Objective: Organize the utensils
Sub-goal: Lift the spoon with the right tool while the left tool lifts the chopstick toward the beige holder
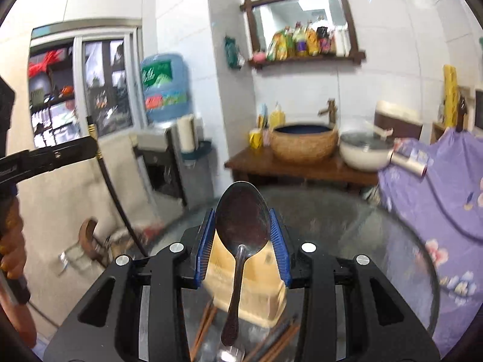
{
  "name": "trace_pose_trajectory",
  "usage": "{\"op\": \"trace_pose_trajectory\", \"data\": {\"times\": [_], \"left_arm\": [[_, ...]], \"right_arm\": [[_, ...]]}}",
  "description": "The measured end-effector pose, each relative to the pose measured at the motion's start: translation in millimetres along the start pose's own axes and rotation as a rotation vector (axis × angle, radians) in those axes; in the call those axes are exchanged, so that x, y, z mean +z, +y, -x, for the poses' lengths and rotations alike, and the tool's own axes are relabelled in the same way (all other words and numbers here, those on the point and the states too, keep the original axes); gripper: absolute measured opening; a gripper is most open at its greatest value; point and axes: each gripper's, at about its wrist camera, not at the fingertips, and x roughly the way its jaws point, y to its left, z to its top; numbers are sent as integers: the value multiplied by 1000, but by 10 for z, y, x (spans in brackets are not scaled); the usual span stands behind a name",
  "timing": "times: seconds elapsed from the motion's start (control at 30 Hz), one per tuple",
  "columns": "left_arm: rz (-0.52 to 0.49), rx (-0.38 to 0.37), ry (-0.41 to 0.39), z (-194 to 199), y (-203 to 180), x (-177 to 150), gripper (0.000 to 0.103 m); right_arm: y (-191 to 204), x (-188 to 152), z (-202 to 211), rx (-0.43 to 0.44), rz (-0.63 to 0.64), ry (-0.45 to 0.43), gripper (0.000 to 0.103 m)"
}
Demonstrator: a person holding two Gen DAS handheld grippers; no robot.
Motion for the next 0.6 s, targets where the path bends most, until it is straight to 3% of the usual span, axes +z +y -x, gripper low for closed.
{"op": "trace_pose_trajectory", "data": {"times": [0.13, 0.27, 0.6], "left_arm": [[8, 41, -40, -151, -60, 284, 7], [23, 93, -49, -393, -62, 316, 7], [61, 94, 49, -882, 49, -249, 7]], "right_arm": [[-21, 375, -145, -68, 11, -71, 37], [-33, 459, -362, -122, 13, -90, 37], [-51, -188, -828, -160, 35, -36, 37]]}}
